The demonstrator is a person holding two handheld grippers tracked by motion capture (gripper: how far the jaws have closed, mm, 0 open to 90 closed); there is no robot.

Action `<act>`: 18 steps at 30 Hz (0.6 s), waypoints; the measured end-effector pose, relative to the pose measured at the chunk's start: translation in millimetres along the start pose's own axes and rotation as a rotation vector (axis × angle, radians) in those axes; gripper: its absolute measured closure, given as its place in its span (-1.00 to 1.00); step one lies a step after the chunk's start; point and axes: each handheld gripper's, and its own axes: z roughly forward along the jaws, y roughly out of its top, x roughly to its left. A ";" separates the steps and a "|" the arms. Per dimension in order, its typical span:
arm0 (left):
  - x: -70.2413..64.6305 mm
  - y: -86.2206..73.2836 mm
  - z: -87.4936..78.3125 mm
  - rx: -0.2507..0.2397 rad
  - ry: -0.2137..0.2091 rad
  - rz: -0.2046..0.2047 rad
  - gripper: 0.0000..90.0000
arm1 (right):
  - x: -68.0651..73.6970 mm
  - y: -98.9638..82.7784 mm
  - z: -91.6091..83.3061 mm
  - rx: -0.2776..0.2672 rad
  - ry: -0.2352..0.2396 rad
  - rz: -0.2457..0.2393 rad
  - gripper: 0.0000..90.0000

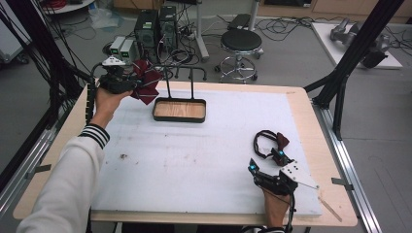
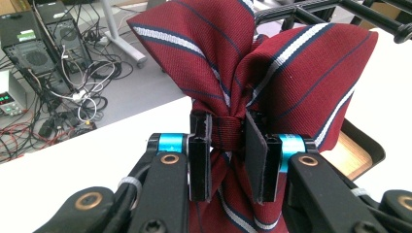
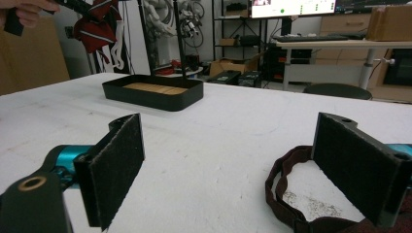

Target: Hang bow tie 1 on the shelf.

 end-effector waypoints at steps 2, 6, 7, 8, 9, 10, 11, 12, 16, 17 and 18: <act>0.3 0.2 -0.1 -0.006 0.009 -0.004 0.58 | 0.1 -0.1 -0.1 0.001 0.000 0.001 -0.75; 0.9 -1.1 0.7 0.005 0.009 -0.006 0.49 | 0.2 0.0 0.0 0.002 -0.001 0.002 -0.75; 1.1 -1.5 0.5 0.004 0.009 -0.008 0.48 | 0.3 0.0 0.0 0.001 -0.001 0.002 -0.75; 1.4 -1.7 0.6 0.004 0.011 -0.013 0.46 | 0.4 0.0 0.0 0.001 -0.001 0.003 -0.75; 1.6 -1.9 0.5 0.007 0.012 -0.016 0.44 | 0.3 0.0 0.0 0.002 -0.001 0.003 -0.75; 1.9 -2.1 0.4 0.009 0.013 -0.015 0.44 | 0.2 0.0 0.0 0.001 -0.001 0.002 -0.75; 2.3 -2.0 -0.3 0.011 0.015 -0.011 0.44 | 0.3 0.0 0.0 0.001 -0.001 0.003 -0.75; 2.4 -1.9 -0.5 0.003 0.015 -0.015 0.43 | 0.2 0.0 0.1 0.002 -0.001 0.002 -0.75; 3.6 -1.7 -2.7 0.000 0.014 -0.015 0.28 | 0.0 0.0 0.0 0.002 -0.001 0.002 -0.75; 3.6 -1.6 -3.4 0.001 0.016 -0.015 0.14 | 0.1 0.0 0.0 0.002 -0.001 0.002 -0.75; 3.6 -1.5 -3.9 -0.003 0.017 -0.014 0.14 | 0.1 0.0 0.0 0.002 -0.001 0.002 -0.75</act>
